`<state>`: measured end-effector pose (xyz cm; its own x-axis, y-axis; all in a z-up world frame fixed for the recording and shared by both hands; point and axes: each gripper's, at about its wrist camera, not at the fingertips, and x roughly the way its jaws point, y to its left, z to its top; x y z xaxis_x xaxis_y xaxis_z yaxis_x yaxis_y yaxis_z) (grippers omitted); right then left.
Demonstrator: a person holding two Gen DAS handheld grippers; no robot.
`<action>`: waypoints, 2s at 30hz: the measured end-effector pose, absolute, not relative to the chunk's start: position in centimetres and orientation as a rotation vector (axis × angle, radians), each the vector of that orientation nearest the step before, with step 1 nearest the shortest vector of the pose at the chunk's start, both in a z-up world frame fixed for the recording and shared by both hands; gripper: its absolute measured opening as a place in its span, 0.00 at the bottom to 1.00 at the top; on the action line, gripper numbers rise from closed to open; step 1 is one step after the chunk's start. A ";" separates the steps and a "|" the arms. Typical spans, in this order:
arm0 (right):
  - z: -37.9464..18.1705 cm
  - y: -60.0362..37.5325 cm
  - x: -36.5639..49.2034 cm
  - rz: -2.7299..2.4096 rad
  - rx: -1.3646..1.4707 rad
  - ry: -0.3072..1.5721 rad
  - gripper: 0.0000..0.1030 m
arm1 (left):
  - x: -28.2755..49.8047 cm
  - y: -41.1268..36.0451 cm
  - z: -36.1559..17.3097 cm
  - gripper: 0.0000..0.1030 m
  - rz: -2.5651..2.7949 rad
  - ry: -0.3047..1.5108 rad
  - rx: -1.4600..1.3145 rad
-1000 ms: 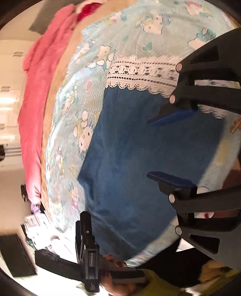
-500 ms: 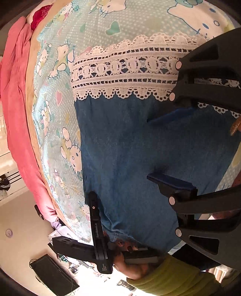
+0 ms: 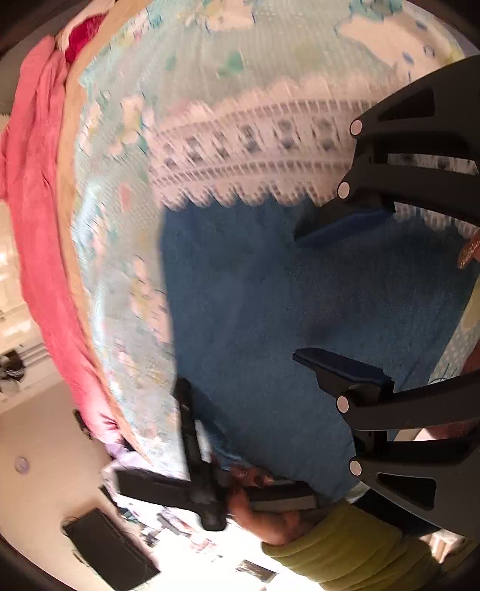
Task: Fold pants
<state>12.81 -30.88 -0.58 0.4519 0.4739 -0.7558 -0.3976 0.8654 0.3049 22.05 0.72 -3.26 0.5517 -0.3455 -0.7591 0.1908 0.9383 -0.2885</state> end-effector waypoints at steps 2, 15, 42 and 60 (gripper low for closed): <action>1.0 -32.8 13.7 0.480 0.120 0.902 0.54 | 21.4 1.0 -2.6 0.36 -0.326 0.915 -0.174; -2.7 -35.9 23.1 0.472 0.208 1.051 0.26 | 20.9 1.2 -4.1 0.12 -0.301 0.938 -0.205; 2.7 -40.1 15.4 0.191 0.097 0.768 0.49 | 13.6 5.3 2.4 0.67 -0.084 0.705 -0.175; -1.0 -31.4 9.9 0.276 -0.227 1.040 0.72 | 8.4 6.5 -3.6 0.91 0.018 0.933 -0.092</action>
